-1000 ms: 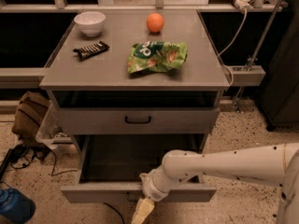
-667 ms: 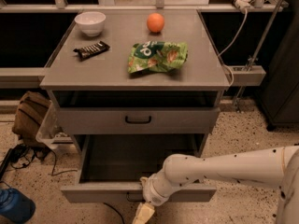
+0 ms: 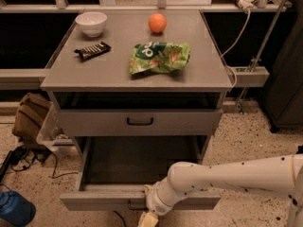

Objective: Open middle drawer

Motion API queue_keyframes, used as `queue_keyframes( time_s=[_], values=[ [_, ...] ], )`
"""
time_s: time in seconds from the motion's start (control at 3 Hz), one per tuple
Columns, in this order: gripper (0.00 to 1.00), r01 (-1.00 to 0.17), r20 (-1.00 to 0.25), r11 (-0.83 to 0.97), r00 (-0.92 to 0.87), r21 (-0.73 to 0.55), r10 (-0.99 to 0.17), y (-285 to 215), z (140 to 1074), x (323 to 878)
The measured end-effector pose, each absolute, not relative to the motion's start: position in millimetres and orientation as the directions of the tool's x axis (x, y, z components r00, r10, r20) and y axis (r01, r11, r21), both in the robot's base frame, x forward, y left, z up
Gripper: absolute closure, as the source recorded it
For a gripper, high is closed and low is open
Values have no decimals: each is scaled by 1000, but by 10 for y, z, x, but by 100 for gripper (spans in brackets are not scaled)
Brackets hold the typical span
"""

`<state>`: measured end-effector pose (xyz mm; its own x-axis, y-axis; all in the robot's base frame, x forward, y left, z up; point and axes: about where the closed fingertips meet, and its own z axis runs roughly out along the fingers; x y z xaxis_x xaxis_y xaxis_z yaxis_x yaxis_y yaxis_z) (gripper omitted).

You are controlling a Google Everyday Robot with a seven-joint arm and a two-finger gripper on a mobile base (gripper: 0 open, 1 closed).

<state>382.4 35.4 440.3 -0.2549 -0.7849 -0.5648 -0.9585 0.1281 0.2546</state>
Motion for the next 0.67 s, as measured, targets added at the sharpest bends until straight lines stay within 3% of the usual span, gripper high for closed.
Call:
queue_keyframes(
  time_s=[0.67],
  values=[
    [0,-953,-578,134,-274,272,-769,315,4415,3653]
  ],
)
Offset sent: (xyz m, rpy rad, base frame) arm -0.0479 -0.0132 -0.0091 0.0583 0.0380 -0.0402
